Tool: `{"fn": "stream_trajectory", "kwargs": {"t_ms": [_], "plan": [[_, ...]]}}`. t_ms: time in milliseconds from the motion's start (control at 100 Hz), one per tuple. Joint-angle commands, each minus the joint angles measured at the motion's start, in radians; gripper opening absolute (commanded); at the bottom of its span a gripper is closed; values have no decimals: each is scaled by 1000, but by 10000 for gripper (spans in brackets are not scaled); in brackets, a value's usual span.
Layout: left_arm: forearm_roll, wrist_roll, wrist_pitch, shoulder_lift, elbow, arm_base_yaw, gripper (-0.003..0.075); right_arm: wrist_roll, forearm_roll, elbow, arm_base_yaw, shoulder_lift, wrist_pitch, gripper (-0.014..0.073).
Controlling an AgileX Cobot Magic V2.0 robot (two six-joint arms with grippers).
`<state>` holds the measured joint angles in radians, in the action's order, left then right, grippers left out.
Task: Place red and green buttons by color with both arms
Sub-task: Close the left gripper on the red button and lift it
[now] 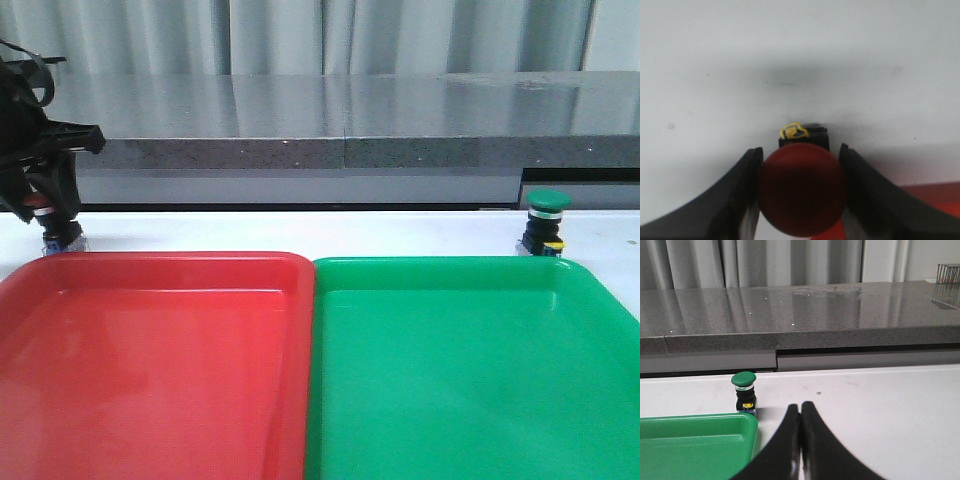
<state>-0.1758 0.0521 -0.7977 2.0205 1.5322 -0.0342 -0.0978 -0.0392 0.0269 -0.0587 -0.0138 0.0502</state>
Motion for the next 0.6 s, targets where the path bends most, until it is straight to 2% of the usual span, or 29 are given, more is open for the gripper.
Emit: {"fn": "stream_trajectory", "kwargs": {"t_ms": [0,140,390,590], "plan": [[-31,0,11,-55,33,-7,29,8,-1,-18,2,-19,-75,-57],[-31,-7,4,-58,33,-7,-13,8,-1,-18,2,-19,-75,-57],[10,-81,45,-137,33,-16,-12,8,-1,-18,2,-19,-75,-57],[33,-115,22,-227,33,-53,-12,8,-1,-18,2,-19,-75,-57]]}}
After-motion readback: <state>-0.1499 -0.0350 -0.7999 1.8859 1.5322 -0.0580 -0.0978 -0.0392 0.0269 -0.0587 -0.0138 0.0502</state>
